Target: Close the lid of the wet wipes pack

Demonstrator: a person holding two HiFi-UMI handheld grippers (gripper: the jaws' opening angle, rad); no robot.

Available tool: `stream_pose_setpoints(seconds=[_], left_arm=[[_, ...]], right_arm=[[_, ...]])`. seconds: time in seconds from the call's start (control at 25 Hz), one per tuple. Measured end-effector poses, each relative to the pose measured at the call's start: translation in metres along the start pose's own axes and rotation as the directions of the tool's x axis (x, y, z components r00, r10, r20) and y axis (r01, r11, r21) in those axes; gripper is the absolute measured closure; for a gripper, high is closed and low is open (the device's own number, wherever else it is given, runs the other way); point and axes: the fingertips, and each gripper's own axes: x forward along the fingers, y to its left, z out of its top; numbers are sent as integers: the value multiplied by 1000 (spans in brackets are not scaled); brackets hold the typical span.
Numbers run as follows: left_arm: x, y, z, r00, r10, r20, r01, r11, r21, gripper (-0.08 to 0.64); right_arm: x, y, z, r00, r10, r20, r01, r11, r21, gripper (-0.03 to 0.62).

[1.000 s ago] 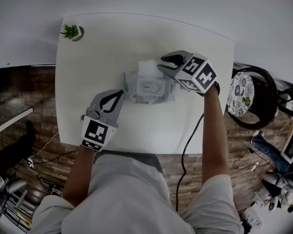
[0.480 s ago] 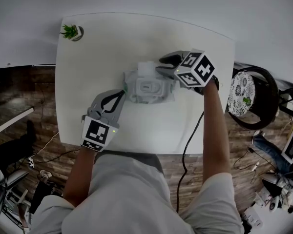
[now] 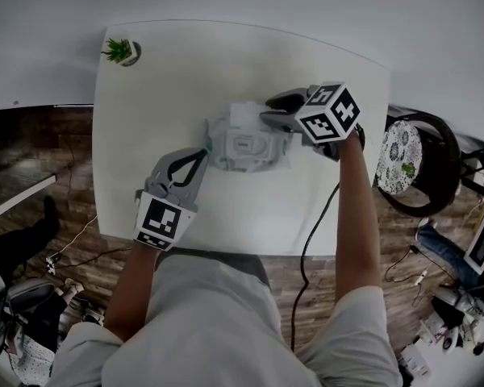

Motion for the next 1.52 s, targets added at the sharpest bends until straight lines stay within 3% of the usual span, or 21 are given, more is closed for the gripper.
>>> stream_pose_setpoints(seconds=[0.32,0.84,1.0,1.52], left_arm=[[1,-6,5,1000,-12,10,11,1000,18,554],[-12,-15,14,999,-12,39,11,999,38,554],[-19,-21,14,999,-18,47,16,999,48,554],[-40,-41,11,997,-39,61,34,996,81,554]], right_arm=[[-8,1,5,999,-45,12,46,998,-46,497],[-32,26,19,992,-120,37,125,977,-174,508],[-30,43,5,992,-127,-19,120,967,-223,508],[-28,73,-15,982,-191,-7,184,953,-240,508]])
